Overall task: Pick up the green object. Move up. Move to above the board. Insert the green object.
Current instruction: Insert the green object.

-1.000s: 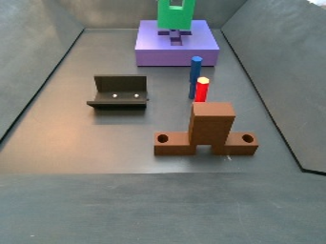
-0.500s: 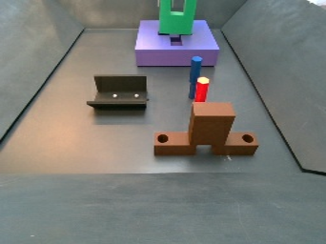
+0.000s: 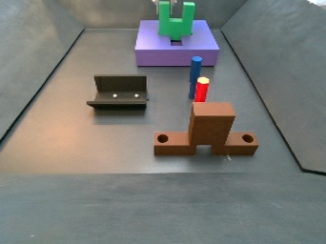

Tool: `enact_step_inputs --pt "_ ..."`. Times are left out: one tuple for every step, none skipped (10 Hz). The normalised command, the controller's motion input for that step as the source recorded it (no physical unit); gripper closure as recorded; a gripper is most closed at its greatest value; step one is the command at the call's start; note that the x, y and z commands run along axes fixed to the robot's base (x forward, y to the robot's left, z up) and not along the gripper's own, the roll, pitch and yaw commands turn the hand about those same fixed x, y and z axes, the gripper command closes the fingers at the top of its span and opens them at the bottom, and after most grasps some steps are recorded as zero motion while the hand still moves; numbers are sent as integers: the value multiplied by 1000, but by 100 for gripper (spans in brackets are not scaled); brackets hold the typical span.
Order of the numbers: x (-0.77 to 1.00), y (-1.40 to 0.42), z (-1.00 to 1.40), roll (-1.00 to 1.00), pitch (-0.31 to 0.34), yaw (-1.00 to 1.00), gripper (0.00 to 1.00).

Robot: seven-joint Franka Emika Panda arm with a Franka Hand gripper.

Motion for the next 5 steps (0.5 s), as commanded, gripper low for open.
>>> enact_step_inputs --pt "0 0 -403 101 0 120 100" --pt "6 0 -660 47 0 131 100" --pt "60 0 -817 51 0 66 100" --pt "63 0 -617 29 0 0 100" --pt "0 0 0 0 0 0 100"
